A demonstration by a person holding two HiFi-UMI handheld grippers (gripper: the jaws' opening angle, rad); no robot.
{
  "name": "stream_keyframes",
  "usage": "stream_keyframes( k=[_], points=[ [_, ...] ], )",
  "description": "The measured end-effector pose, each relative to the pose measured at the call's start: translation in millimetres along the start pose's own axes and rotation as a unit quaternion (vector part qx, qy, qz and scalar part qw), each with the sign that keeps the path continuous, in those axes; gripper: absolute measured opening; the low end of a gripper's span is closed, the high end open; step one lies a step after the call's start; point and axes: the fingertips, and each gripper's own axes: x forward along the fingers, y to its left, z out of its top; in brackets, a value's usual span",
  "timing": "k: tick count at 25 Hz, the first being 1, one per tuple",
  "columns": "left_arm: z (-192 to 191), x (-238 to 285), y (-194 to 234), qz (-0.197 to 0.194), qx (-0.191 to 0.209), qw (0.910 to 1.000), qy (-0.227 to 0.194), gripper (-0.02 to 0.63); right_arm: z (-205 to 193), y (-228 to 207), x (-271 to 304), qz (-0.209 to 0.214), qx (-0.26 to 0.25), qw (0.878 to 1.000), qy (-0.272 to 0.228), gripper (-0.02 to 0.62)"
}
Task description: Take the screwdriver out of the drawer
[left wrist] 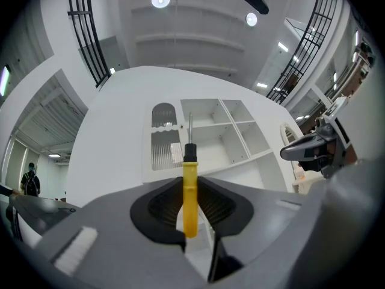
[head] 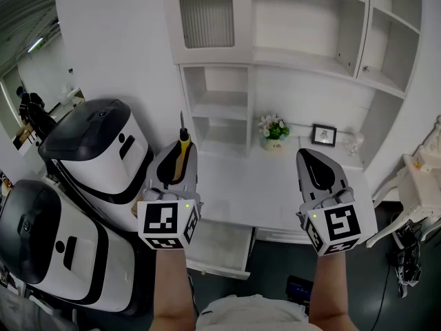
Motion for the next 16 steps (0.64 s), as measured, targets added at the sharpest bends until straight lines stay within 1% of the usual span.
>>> stream_keyframes(
  k=[16],
  points=[
    [3.4, 1.8, -3.8, -0.003, -0.003, 1.0, -0.003, 0.081, 0.1, -3.1, -1.0, 0.001, 0.0, 1.0, 0.001, 0.006]
  ],
)
